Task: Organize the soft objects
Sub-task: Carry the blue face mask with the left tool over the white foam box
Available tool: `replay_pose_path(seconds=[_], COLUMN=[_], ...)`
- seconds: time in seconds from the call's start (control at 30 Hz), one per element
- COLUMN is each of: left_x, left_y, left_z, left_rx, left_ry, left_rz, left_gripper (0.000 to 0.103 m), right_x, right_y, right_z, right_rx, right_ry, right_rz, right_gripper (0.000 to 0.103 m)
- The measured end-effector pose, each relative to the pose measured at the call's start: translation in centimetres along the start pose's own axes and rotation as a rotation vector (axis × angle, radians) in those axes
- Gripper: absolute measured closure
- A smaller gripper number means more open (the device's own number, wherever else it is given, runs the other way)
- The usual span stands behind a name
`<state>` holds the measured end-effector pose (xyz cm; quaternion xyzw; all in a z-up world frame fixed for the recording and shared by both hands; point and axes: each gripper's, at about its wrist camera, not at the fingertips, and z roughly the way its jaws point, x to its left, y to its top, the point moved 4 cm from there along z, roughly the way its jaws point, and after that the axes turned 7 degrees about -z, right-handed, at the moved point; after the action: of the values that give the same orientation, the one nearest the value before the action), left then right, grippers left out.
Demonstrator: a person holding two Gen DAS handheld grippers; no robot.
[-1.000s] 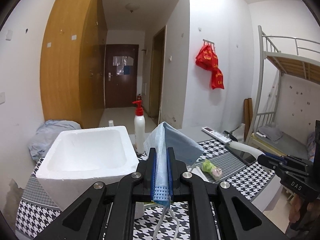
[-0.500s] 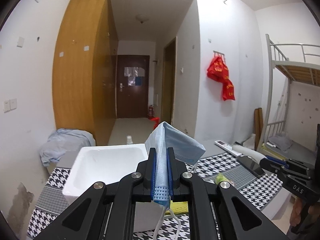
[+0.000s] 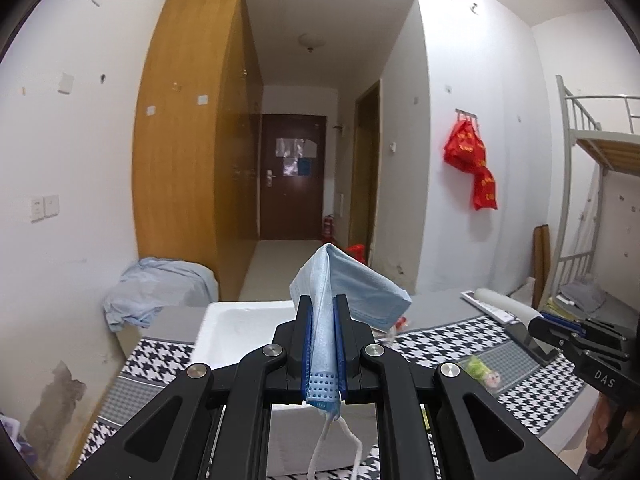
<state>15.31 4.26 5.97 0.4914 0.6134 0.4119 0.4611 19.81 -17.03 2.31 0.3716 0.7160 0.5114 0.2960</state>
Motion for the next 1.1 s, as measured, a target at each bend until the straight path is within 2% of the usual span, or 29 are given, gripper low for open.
replay_pose_path(seconds=[0.33,0.73,1.1], left_x=[3.2,6.2,8.6], left_y=[1.0,1.4,1.3], left_z=[-1.6,-2.5,-3.2], left_rx=[-0.039,-0.064,-0.056], left_ry=[0.074,0.186,0.23], left_rz=[-0.049,-0.062,-0.073], left_gripper=[0.092,0.092,0.092], right_x=[1.7,5.0,7.7], right_y=[1.1,2.6,3.4], right_z=[2.0,4.4,6.6], right_rx=[0.007,0.012,0.027], right_ry=[0.068,0.158,0.212], right_rz=[-0.031,-0.075,-0.092], right_gripper=[0.085,0.085,0.085])
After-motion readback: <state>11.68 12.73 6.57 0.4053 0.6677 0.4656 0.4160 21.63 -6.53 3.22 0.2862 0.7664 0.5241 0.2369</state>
